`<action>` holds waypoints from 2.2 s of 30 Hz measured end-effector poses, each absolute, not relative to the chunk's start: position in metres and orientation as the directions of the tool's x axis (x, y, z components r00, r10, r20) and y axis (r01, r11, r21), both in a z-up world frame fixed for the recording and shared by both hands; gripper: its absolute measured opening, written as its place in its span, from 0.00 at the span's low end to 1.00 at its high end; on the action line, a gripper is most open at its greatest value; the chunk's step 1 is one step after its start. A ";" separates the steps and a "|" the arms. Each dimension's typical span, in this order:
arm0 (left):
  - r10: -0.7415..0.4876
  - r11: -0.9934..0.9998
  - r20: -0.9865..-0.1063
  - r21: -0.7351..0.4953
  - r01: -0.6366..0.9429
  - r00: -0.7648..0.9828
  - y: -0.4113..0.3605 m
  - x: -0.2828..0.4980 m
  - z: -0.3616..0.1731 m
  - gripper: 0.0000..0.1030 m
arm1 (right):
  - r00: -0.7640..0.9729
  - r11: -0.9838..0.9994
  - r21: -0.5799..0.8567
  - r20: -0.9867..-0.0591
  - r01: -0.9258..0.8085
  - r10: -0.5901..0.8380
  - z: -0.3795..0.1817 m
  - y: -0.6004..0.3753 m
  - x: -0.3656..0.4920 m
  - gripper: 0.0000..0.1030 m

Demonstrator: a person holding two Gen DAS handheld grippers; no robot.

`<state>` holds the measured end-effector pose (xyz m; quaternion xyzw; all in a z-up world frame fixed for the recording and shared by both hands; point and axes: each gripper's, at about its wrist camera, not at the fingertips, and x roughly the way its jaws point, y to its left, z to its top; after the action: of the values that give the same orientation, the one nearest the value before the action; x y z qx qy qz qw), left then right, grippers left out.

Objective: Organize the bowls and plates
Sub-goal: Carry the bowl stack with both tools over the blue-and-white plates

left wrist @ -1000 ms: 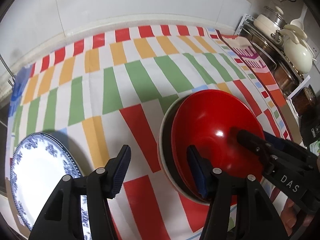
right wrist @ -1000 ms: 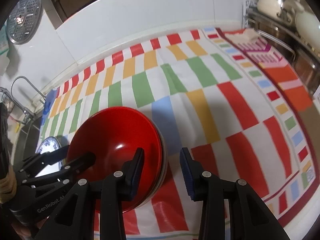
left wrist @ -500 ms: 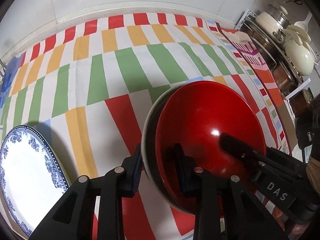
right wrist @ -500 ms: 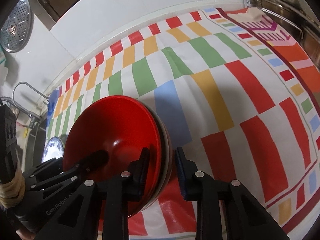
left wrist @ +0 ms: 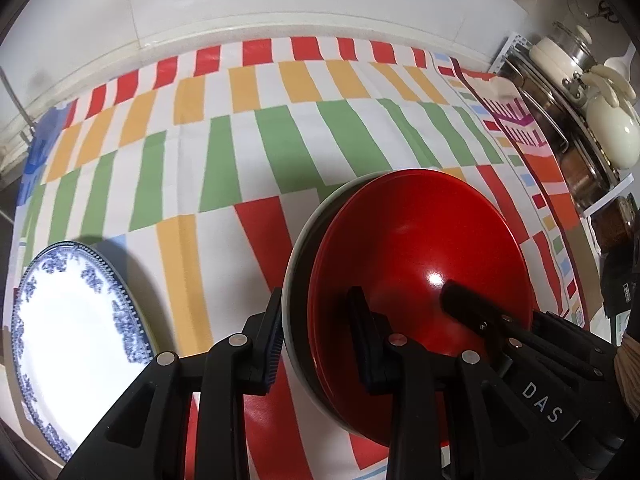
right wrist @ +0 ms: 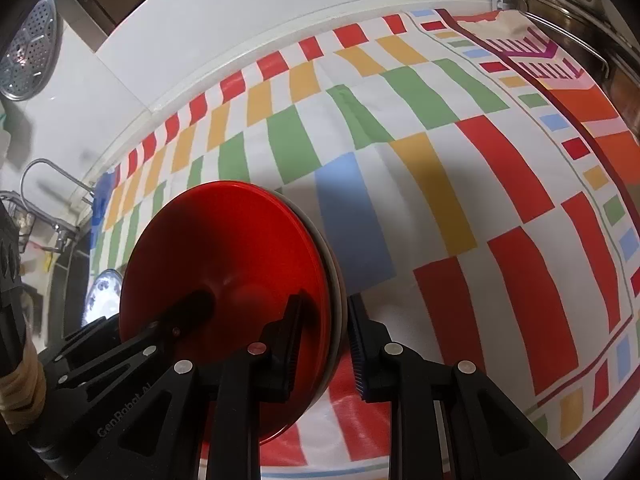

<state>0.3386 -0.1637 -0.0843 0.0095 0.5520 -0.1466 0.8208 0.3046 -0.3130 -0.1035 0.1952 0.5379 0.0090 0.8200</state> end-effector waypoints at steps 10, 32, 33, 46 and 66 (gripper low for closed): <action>-0.235 0.966 -0.872 -0.161 0.201 0.429 -0.122 0.320 -0.051 0.30 | 0.468 0.938 0.326 -0.852 0.120 0.237 -0.069 -0.278 0.297 0.23; -0.170 0.985 -0.826 -0.159 0.067 0.537 0.023 0.281 -0.008 0.30 | 0.503 0.942 0.332 -0.806 -0.054 0.313 -0.023 -0.144 0.276 0.23; -0.164 0.986 -0.826 -0.158 0.059 0.539 0.029 0.279 -0.008 0.30 | 0.500 0.941 0.333 -0.806 -0.061 0.317 -0.023 -0.139 0.276 0.23; -0.134 0.986 -0.845 -0.166 -0.015 0.517 0.094 0.266 -0.025 0.30 | 0.445 0.939 0.321 -0.827 -0.126 0.343 -0.032 -0.072 0.273 0.23; -0.142 0.987 -0.894 -0.161 -0.008 0.426 0.104 0.289 -0.069 0.29 | 0.357 0.946 0.314 -0.878 -0.076 0.320 -0.074 -0.053 0.293 0.23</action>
<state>0.2894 0.1041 -0.0691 -0.0702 0.5344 -0.0399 0.8414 0.2926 -0.0535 -0.0744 0.1099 0.5539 0.1214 0.8163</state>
